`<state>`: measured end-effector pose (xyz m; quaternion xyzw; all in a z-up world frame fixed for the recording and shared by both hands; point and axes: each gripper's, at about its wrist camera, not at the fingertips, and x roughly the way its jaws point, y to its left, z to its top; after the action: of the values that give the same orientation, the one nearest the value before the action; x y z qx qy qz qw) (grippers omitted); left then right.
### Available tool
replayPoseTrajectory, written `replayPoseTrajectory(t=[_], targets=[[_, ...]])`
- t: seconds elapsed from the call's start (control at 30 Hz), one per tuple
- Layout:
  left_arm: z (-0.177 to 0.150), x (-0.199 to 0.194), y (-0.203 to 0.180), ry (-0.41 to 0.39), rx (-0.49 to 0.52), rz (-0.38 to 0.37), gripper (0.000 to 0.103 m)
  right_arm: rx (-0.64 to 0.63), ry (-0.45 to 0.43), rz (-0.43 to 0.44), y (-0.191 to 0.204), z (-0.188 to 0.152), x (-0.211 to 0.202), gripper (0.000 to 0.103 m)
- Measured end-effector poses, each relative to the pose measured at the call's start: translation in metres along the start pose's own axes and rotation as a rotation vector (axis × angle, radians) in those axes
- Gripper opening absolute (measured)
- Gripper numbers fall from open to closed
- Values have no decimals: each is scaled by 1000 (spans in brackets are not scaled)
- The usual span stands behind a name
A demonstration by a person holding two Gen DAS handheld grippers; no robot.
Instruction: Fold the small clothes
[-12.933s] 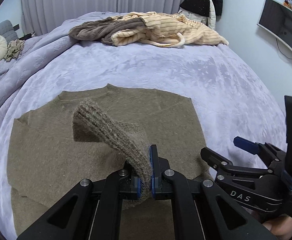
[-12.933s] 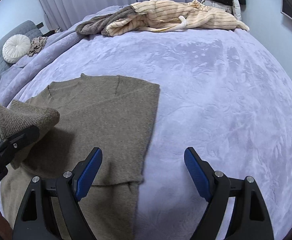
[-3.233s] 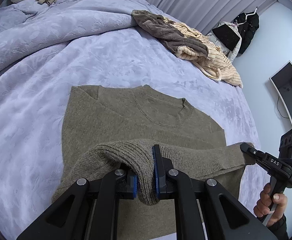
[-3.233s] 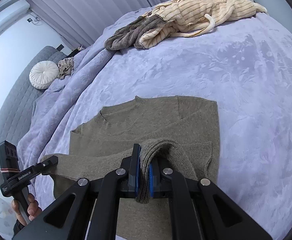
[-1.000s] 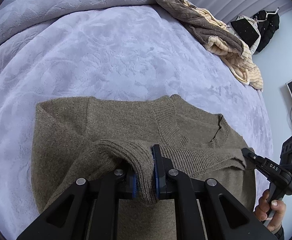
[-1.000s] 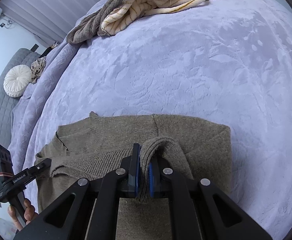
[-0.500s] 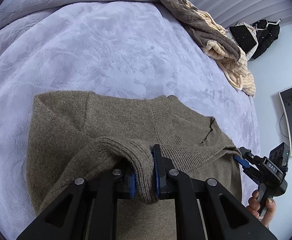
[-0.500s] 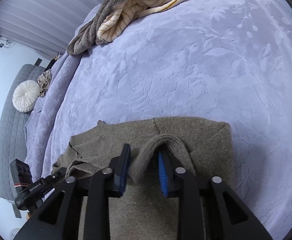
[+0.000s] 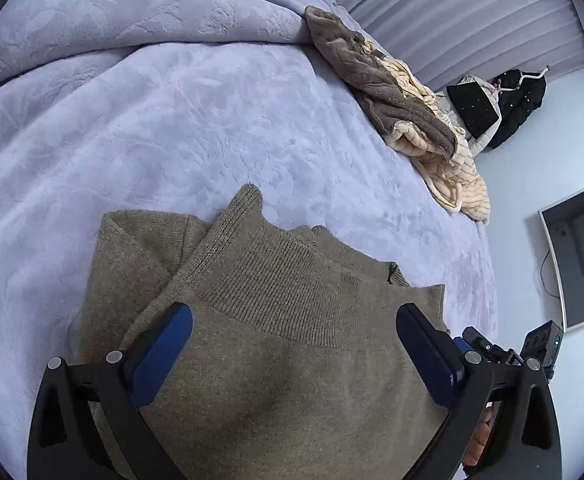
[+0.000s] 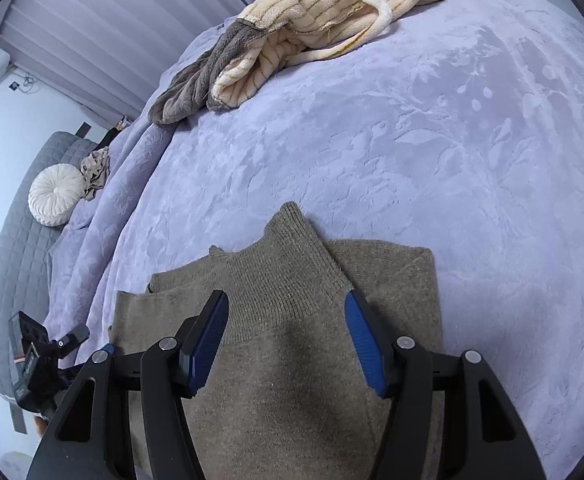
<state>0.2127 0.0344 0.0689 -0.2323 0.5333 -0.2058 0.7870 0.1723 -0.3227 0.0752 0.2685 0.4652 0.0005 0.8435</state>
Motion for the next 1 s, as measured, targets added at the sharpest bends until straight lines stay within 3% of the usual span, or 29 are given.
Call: replayPoseTrajectory(t=[0.17, 0.3, 0.43, 0.5, 0.63, 0.7, 0.83, 0.9, 1.0], targets=[[-12, 14, -33, 53, 168, 2, 102, -162, 3, -60, 34, -9, 10, 64], [-15, 38, -40, 29, 236, 142, 102, -359, 12, -135, 69, -14, 34, 64], [3, 54, -6, -22, 173, 271, 102, -519, -3, -293, 77, -7, 62, 64], [6, 61, 11, 11, 134, 256, 102, -489, 46, -381, 58, 5, 80, 64], [-5, 28, -9, -44, 186, 267, 102, -309, 18, -354, 27, 12, 53, 69], [-23, 2, -23, -93, 220, 245, 102, -313, -25, -316, 30, -2, 26, 70], [-73, -7, -48, -67, 358, 285, 102, -455, 5, -205, 63, -61, -4, 74], [-99, 1, -53, -35, 437, 352, 102, -557, 11, -234, 83, -91, -4, 75], [-127, 9, -37, 15, 455, 433, 102, -664, 61, -285, 89, -132, 10, 75]])
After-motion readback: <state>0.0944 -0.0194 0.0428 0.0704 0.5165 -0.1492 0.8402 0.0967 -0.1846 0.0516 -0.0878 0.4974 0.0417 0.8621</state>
